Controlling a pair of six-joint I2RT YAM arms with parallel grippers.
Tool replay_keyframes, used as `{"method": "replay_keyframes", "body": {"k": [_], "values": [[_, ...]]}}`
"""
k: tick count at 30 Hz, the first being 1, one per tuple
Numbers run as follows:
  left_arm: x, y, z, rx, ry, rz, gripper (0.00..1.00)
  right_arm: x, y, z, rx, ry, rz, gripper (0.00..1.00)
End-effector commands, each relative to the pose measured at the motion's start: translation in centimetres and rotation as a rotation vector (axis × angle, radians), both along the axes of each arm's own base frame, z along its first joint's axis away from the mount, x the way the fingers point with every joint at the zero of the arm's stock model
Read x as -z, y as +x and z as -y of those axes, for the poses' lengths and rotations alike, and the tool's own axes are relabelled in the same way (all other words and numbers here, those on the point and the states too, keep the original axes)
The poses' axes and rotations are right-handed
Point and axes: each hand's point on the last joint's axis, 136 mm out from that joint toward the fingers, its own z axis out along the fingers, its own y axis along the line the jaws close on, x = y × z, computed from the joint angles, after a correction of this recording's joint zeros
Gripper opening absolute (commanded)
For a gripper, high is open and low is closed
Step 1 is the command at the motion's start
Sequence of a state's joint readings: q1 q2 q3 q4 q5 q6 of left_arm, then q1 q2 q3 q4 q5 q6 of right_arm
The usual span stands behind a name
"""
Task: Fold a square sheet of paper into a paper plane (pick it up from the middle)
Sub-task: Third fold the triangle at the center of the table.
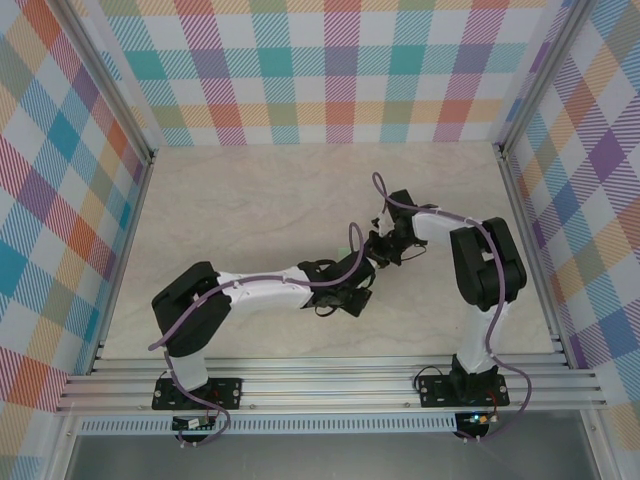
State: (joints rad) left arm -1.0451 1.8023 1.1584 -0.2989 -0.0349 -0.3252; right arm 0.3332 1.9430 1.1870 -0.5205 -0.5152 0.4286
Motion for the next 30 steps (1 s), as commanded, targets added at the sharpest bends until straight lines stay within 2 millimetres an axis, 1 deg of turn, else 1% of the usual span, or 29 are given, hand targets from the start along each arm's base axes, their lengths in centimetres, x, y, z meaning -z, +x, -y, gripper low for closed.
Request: {"method": "replay_keyframes", "body": {"k": [1, 3, 4, 11, 16, 19, 26, 30], "values": [[-0.8, 0.3, -0.4, -0.017, -0.043, -0.020, 0.02, 0.9, 0.0, 0.6, -0.040, -0.050, -0.002, 0.12], [-0.5, 0.4, -0.7, -0.018, -0.048, -0.044, 0.03, 1.7, -0.2, 1.1, -0.047, -0.086, -0.010, 0.12], [-0.9, 0.8, -0.1, -0.013, -0.084, -0.037, 0.03, 1.9, -0.3, 1.2, -0.051, -0.091, -0.014, 0.12], [-0.5, 1.7, -0.7, -0.028, -0.114, -0.076, 0.04, 3.0, -1.1, 1.7, -0.067, -0.122, -0.031, 0.12], [-0.3, 2.5, -1.0, -0.024, -0.136, -0.111, 0.05, 3.0, -1.0, 1.6, -0.069, -0.121, -0.025, 0.12], [0.2, 2.9, -1.5, -0.033, -0.127, -0.127, 0.05, 2.8, -0.9, 1.6, -0.068, -0.119, -0.024, 0.12], [0.8, 3.8, -2.3, -0.024, -0.107, -0.141, 0.06, 2.5, -0.9, 1.5, -0.064, -0.115, -0.023, 0.12], [1.4, 3.9, -2.2, -0.006, -0.101, -0.164, 0.06, 2.3, -0.9, 1.4, -0.061, -0.108, -0.021, 0.13]]}}
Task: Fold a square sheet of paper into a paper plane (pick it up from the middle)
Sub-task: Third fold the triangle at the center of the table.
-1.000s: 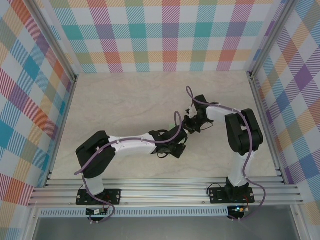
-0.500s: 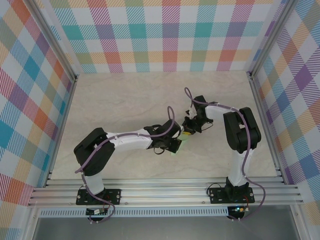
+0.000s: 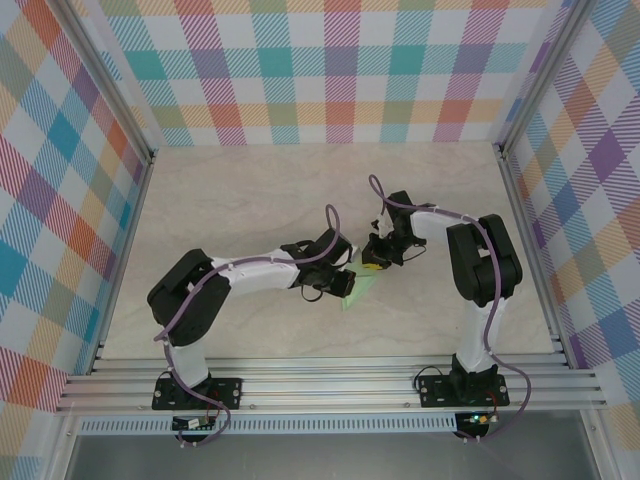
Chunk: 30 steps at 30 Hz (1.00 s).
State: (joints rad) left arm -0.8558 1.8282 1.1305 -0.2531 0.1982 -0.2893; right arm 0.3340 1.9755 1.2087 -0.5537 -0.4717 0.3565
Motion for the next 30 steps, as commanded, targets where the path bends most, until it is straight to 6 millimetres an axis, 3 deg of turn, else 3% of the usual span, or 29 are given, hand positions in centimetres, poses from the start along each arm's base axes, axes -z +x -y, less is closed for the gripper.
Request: {"method": "replay_keyframes", "body": {"k": [1, 17, 30], "values": [[0.3, 0.4, 0.3, 0.036, 0.000, -0.010, 0.06, 1.1, -0.9, 0.8, -0.007, -0.057, -0.036, 0.13], [1.2, 1.4, 0.2, 0.050, 0.008, -0.014, 0.08, 1.1, -1.4, 0.8, 0.004, -0.055, -0.050, 0.14], [1.5, 1.7, -1.1, 0.004, 0.044, 0.003, 0.08, 1.1, -1.3, 0.9, 0.005, -0.067, -0.044, 0.16]]}}
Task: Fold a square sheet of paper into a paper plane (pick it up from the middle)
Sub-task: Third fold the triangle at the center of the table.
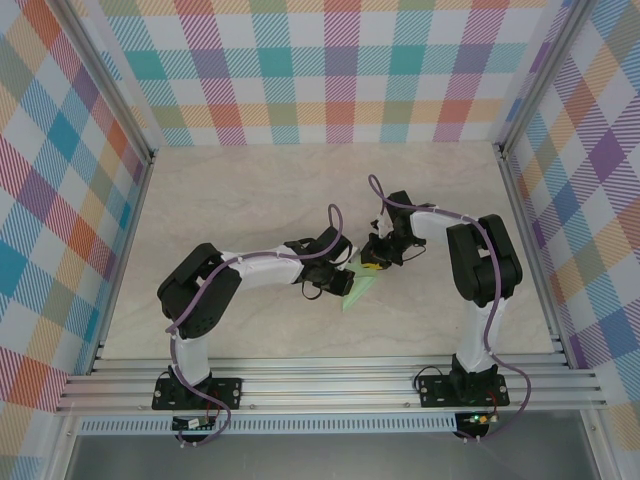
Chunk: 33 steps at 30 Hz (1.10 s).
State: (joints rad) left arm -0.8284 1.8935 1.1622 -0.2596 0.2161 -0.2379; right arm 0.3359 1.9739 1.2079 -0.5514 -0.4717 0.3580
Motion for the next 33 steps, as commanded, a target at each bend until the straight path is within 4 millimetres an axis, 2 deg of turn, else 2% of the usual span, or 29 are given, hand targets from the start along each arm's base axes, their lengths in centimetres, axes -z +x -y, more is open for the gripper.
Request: {"method": "replay_keyframes", "body": {"k": [1, 16, 22, 29, 33], "values": [[-0.2, 0.8, -1.0, -0.029, 0.022, 0.023, 0.08, 1.1, -1.3, 1.0, 0.005, -0.068, -0.045, 0.16], [-0.2, 0.3, -0.5, -0.064, -0.024, -0.024, 0.08, 1.3, -1.4, 1.1, 0.008, -0.073, -0.051, 0.16], [-1.1, -0.4, 0.0, -0.075, -0.085, -0.057, 0.08, 1.4, -1.3, 1.1, 0.007, -0.074, -0.051, 0.16], [-0.7, 0.3, -1.2, -0.108, -0.023, -0.013, 0.09, 1.4, -1.3, 1.0, 0.005, -0.071, -0.050, 0.16], [-0.8, 0.7, -0.9, -0.091, -0.021, 0.008, 0.10, 1.5, -1.5, 1.0, 0.005, -0.070, -0.055, 0.16]]}}
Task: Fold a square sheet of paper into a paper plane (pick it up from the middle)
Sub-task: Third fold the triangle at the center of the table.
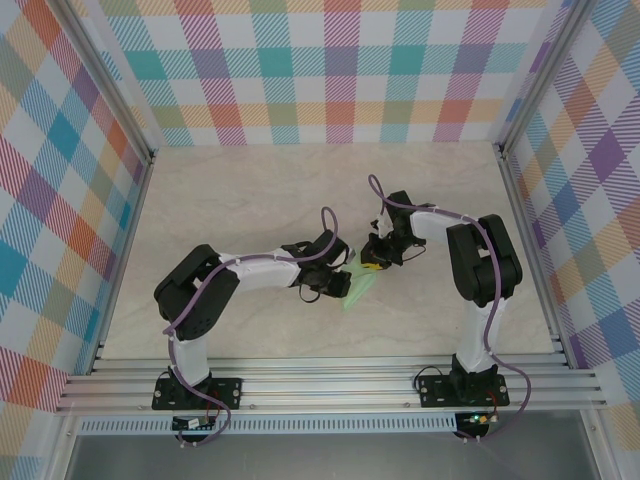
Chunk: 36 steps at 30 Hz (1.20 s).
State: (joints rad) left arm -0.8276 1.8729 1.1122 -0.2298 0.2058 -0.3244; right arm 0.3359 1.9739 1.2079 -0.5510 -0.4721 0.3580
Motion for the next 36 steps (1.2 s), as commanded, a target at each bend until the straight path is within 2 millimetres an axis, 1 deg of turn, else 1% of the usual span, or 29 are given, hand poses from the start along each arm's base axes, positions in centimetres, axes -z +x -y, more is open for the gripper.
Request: {"method": "replay_keyframes", "body": {"k": [1, 5, 10, 20, 22, 25, 27, 31, 34, 36], "values": [[-1.3, 1.2, 0.0, -0.004, -0.014, 0.044, 0.10, 1.4, -1.5, 1.0, 0.007, -0.070, -0.056, 0.16], [-1.3, 1.4, 0.4, 0.013, -0.019, 0.051, 0.10, 1.6, -1.6, 1.0, 0.007, -0.070, -0.059, 0.16], [-0.8, 1.4, 0.4, 0.017, -0.010, 0.045, 0.11, 1.6, -1.6, 1.1, 0.008, -0.071, -0.063, 0.17], [0.5, 1.1, 0.0, 0.021, 0.022, 0.023, 0.11, 1.4, -1.4, 1.1, 0.017, -0.073, -0.053, 0.17], [0.7, 1.1, -0.3, 0.014, 0.033, 0.024, 0.11, 1.0, -1.3, 0.9, 0.018, -0.064, -0.047, 0.17], [0.9, 1.1, -0.4, 0.013, 0.042, 0.023, 0.11, -0.3, -0.9, 0.6, 0.022, -0.036, -0.019, 0.19], [0.9, 1.0, -0.3, 0.019, 0.041, 0.022, 0.11, -1.6, -0.7, 0.6, 0.028, -0.031, 0.016, 0.21], [0.9, 1.2, -0.3, 0.020, 0.045, 0.029, 0.11, -3.8, -0.7, 1.6, 0.068, -0.060, 0.079, 0.24], [0.9, 1.1, -0.3, 0.022, 0.041, 0.024, 0.11, -4.6, -1.6, 2.0, 0.108, -0.044, 0.100, 0.21], [1.1, 1.0, -0.2, 0.024, 0.037, 0.018, 0.11, -5.0, -2.6, 1.2, 0.120, 0.031, 0.086, 0.18]]}}
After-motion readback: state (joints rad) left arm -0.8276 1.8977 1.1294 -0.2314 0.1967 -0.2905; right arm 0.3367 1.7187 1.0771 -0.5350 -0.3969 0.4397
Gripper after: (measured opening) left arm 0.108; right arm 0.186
